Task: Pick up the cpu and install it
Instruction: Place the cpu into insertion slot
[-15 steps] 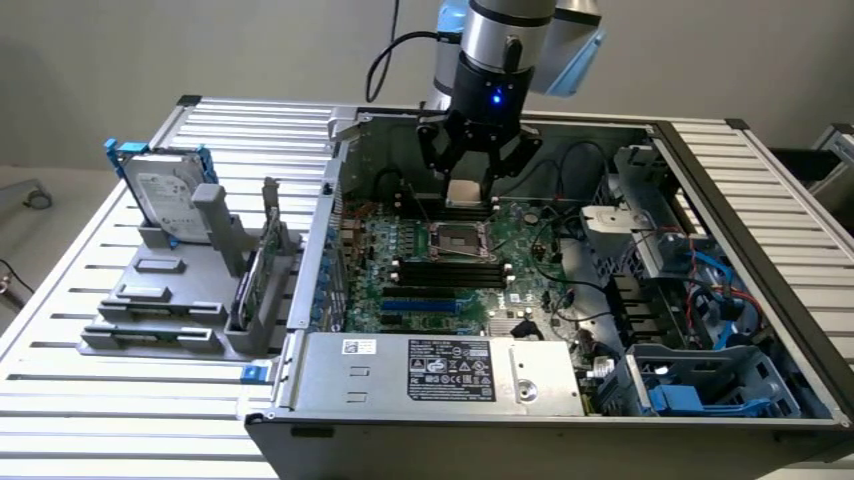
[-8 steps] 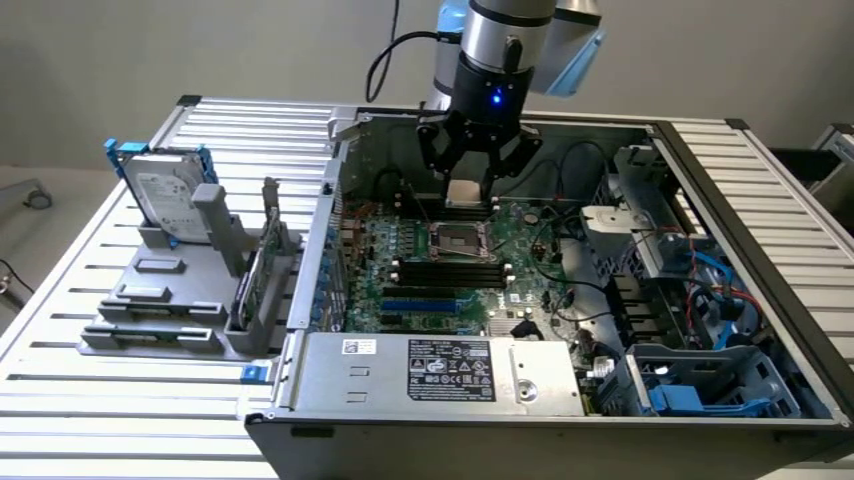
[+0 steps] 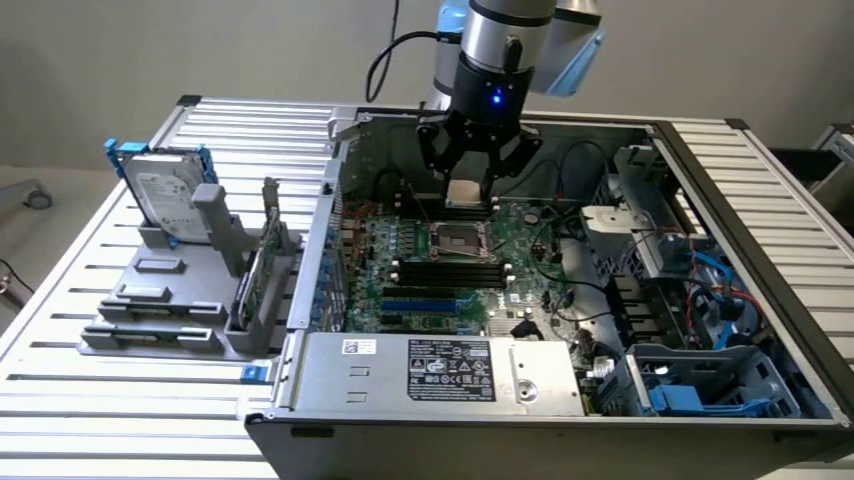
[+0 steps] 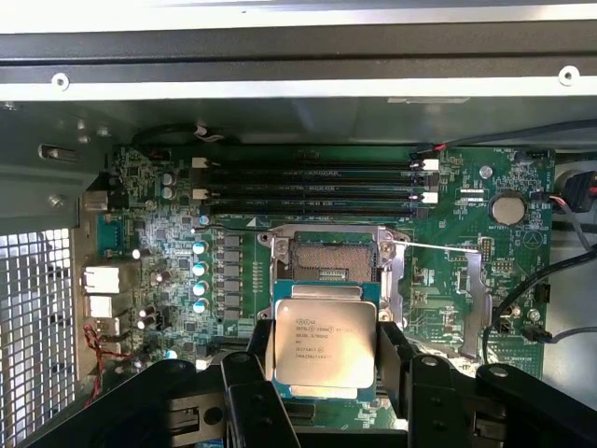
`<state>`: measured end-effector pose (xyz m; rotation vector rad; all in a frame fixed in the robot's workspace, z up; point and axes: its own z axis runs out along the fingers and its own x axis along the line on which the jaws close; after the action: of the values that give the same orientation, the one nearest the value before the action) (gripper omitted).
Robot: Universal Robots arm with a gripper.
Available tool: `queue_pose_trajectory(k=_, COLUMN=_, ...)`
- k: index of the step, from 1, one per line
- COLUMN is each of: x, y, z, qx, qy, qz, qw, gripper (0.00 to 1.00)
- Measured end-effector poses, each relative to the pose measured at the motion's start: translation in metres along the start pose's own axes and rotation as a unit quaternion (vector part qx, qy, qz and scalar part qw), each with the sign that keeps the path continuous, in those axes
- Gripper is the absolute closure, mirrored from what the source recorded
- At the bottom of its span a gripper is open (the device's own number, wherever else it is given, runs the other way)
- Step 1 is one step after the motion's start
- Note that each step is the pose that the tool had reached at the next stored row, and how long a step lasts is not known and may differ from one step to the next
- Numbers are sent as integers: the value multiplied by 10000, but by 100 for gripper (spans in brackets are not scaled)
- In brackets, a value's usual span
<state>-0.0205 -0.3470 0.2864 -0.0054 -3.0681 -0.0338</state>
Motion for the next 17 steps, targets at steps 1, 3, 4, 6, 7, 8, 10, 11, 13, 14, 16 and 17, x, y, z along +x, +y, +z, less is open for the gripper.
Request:
queue_pose_trajectory(k=1, x=2, y=0, z=1, qx=-7, qy=-1, qz=36, qw=10000, gripper=46)
queue_pose_trajectory(k=3, x=2, y=0, z=3, qx=-20, qy=-5, qz=207, qw=9998, gripper=46)
queue_pose_trajectory(k=4, x=2, y=0, z=4, qx=-26, qy=-7, qz=297, qw=9996, gripper=46)
queue_pose_trajectory(k=6, x=2, y=0, z=6, qx=-39, qy=-11, qz=476, qw=9989, gripper=46)
queue_pose_trajectory(k=7, x=2, y=0, z=8, qx=-46, qy=-13, qz=565, qw=9984, gripper=46)
queue_pose_trajectory(k=8, x=2, y=0, z=9, qx=-53, qy=-15, qz=655, qw=9978, gripper=46)
queue_pose_trajectory(k=10, x=2, y=0, z=10, qx=-66, qy=-18, qz=834, qw=9965, gripper=46)
queue_pose_trajectory(k=11, x=2, y=0, z=11, qx=-72, qy=-20, qz=931, qw=9956, gripper=46)
queue_pose_trajectory(k=13, x=1, y=0, z=13, qx=-86, qy=-25, qz=1109, qw=9938, gripper=46)
queue_pose_trajectory(k=14, x=1, y=0, z=15, qx=-93, qy=-27, qz=1198, qw=9928, gripper=46)
queue_pose_trajectory(k=16, x=1, y=0, z=16, qx=-105, qy=-31, qz=1376, qw=9904, gripper=46)
queue_pose_trajectory(k=17, x=1, y=0, z=18, qx=-112, qy=-33, qz=1465, qw=9891, gripper=46)
